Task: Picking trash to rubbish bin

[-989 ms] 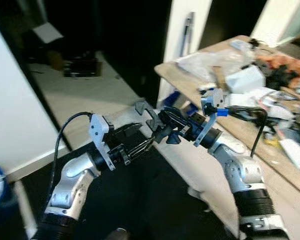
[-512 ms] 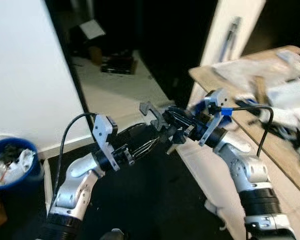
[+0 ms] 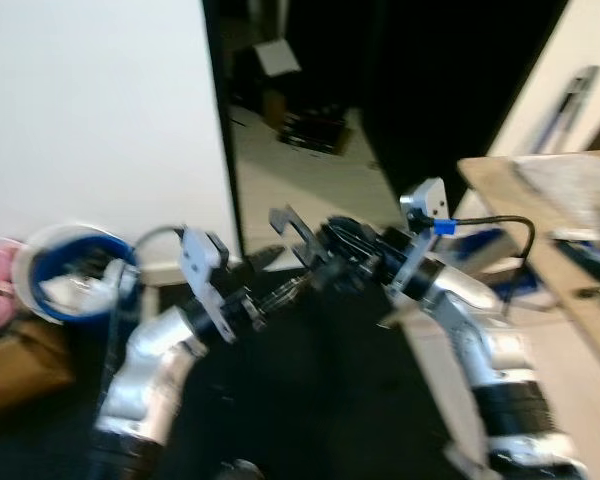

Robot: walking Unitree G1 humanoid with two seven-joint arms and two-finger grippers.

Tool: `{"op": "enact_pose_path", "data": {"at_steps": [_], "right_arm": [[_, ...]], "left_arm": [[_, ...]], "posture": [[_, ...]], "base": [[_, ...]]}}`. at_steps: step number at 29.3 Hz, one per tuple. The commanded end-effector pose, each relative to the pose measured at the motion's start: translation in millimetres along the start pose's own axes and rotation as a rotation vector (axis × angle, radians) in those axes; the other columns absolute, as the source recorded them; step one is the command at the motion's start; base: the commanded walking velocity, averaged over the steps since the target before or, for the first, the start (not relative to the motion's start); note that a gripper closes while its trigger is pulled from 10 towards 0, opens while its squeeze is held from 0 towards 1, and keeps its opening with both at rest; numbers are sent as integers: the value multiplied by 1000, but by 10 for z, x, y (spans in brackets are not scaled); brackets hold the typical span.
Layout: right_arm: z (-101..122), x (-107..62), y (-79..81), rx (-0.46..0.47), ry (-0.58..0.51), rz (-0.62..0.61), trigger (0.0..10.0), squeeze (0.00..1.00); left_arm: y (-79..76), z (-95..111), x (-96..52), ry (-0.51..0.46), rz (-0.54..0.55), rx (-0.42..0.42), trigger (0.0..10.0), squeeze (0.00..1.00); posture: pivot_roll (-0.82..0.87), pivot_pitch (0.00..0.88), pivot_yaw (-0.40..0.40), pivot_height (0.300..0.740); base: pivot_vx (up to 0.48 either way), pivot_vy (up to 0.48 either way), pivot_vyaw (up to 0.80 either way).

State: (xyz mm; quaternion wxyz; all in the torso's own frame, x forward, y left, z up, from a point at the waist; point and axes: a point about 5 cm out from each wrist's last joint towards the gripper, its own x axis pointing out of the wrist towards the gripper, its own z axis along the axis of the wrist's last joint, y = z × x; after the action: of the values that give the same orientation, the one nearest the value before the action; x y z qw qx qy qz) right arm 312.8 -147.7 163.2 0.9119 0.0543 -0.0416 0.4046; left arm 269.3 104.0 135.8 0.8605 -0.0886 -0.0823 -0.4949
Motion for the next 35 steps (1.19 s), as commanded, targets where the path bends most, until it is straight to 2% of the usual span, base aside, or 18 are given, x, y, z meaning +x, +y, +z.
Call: {"op": "enact_pose_path", "data": {"at_steps": [1,35], "right_arm": [[-9,33,39,7,-2,18,10000,0],[-42,56,80,7,11,47,10000,0]], "left_arm": [[20,-15,-39,12,19,3,10000,0],[42,-44,-9,26,35,3,10000,0]], "posture": [[-10,0,-28,740],[0,0,-33,740]], "base": [[0,0,756],[0,0,749]]}}
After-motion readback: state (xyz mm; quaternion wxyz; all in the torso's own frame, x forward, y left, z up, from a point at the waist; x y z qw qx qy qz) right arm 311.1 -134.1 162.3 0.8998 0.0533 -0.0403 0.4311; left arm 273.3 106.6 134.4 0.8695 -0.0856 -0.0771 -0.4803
